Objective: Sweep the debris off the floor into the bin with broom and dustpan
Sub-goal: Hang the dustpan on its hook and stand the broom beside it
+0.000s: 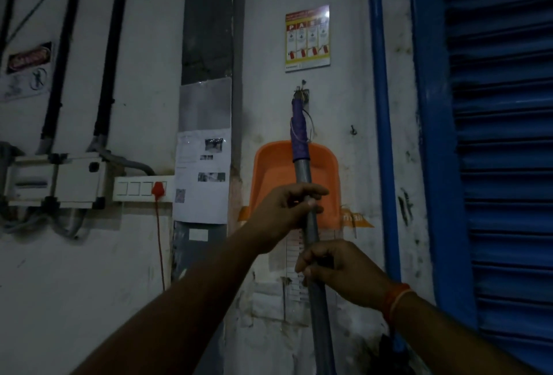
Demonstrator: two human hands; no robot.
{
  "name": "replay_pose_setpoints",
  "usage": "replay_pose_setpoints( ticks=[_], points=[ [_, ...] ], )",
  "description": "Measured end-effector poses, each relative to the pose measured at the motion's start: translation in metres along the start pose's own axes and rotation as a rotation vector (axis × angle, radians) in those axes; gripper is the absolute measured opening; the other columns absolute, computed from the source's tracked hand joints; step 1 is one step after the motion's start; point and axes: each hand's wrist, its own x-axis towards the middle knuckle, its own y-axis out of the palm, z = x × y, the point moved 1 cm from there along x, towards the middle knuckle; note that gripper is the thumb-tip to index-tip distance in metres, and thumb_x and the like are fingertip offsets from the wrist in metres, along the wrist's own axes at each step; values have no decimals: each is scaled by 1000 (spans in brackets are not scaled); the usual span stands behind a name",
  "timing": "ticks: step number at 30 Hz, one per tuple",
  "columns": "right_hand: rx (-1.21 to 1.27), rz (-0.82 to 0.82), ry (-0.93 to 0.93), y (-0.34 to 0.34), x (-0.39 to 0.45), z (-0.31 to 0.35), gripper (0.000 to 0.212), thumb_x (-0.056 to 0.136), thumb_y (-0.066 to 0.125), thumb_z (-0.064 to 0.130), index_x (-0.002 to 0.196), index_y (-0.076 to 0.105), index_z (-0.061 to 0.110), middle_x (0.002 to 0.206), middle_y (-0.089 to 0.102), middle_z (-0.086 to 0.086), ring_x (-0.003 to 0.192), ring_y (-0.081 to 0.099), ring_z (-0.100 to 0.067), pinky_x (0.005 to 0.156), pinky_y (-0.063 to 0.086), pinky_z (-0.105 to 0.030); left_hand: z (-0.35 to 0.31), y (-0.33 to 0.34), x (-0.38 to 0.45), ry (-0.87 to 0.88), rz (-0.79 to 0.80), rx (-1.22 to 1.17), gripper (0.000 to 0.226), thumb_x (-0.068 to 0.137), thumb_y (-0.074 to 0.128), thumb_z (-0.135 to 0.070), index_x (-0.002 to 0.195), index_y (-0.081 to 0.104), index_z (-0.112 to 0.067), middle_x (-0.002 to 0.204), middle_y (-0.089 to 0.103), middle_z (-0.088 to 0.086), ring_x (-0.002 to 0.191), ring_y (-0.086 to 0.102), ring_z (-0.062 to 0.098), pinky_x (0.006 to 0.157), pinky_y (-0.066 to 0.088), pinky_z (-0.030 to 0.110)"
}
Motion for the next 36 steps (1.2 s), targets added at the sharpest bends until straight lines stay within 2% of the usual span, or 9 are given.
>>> replay_pose_setpoints(
  ticks=[3, 5, 9, 11, 16, 20, 26, 31, 36],
  points=[
    [-84, 141, -23, -22, 7, 14, 19, 91, 63, 7, 104, 74, 17, 104, 71, 4, 98, 67, -9, 89, 56, -28, 5, -6, 8, 9, -8, -72, 25, 102, 53, -8, 122, 67, -10, 120, 68, 13, 109, 69, 29, 87, 59, 38],
    [-122, 121, -54, -49, 14, 27, 24, 90, 61, 1, 105, 72, 16, 105, 71, 0, 96, 68, -11, 86, 57, -28, 10, -15, 12, 1, 12, -99, 25, 102, 52, -6, 122, 67, -8, 116, 69, 13, 108, 69, 28, 85, 59, 36],
    [-449, -506, -359, -103, 55, 48, 27, 83, 58, -8, 87, 65, 18, 89, 64, 6, 83, 64, -10, 70, 58, -31, 26, -34, 21, -11, 53, -163, 25, 102, 52, -5, 122, 67, -6, 120, 67, 13, 107, 70, 27, 84, 59, 34],
    [-735, -609, -492, -117, 85, 56, 26, 78, 63, -5, 85, 61, 20, 103, 57, 3, 93, 57, -10, 69, 52, -25, 35, -41, 27, 2, 88, -189, 25, 101, 52, -4, 122, 66, -5, 121, 67, 13, 105, 70, 25, 82, 58, 31],
    [-1293, -474, -625, -134, 157, 51, 14, 77, 66, 10, 80, 62, 23, 138, 46, -12, 122, 46, -27, 85, 48, -36, 55, -58, 49, 25, 152, -195, 24, 101, 54, -6, 121, 67, -6, 122, 67, 10, 105, 70, 24, 83, 57, 31],
    [-1476, -365, -654, -138, 193, 38, 6, 81, 65, 17, 82, 69, 21, 139, 50, -17, 126, 48, -32, 89, 49, -45, 71, -75, 68, 49, 186, -207, 23, 101, 54, -6, 118, 69, -10, 121, 68, 8, 104, 70, 21, 86, 57, 34],
    [-1253, -526, -711, -132, 220, 30, 8, 80, 71, 9, 86, 73, 14, 97, 70, -6, 90, 63, -23, 73, 53, -39, 90, -89, 87, 71, 204, -252, 24, 100, 55, -5, 113, 72, -15, 114, 71, 1, 103, 71, 20, 86, 58, 36],
    [-657, -764, -678, -134, 245, 33, 14, 86, 69, 9, 99, 71, 14, 98, 68, 4, 90, 65, -9, 73, 55, -23, 104, -90, 98, 82, 219, -275, 24, 99, 55, -4, 115, 71, -12, 117, 70, 2, 102, 71, 20, 82, 58, 31],
    [-441, -673, -490, -160, 272, 36, 22, 88, 65, 7, 109, 71, 11, 102, 72, 2, 96, 68, -7, 86, 56, -25, 113, -87, 109, 54, 219, -297, 23, 99, 56, -4, 113, 73, -12, 120, 70, 6, 105, 71, 25, 85, 58, 33]
  ],
)
